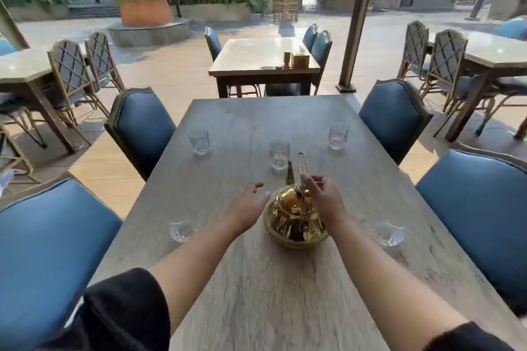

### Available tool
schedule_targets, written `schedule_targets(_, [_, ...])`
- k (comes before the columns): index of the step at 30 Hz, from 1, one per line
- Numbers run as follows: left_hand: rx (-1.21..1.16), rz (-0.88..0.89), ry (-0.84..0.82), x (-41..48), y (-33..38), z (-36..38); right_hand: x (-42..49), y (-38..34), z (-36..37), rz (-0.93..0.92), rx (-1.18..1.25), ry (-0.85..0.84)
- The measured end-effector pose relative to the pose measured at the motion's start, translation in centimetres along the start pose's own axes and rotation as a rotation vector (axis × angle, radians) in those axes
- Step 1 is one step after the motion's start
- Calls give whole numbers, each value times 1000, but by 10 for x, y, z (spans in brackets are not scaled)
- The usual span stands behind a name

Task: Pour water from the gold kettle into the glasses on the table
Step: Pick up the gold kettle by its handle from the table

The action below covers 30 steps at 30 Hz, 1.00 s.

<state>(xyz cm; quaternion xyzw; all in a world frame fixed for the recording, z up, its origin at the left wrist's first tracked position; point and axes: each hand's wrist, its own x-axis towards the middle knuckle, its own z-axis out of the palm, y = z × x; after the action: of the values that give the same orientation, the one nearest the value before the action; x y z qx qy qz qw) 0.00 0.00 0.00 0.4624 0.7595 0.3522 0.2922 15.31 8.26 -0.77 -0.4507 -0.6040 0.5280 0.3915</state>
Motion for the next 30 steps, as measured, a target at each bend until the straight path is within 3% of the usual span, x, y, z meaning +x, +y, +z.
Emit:
schedule_targets(9, [-22,15,-222,45,-36,33,1,27,33,57,236,193])
schedule_targets(15, [-17,89,-284,45,-42,44,3,26,52,-75,365,426])
schedule_targets(23, [-17,174,-293,23,-54,36,-9,17,47,-93,474,374])
schedule_targets(30, [0,292,-184,-15,-61,0,-32,-22,42,-101,400,193])
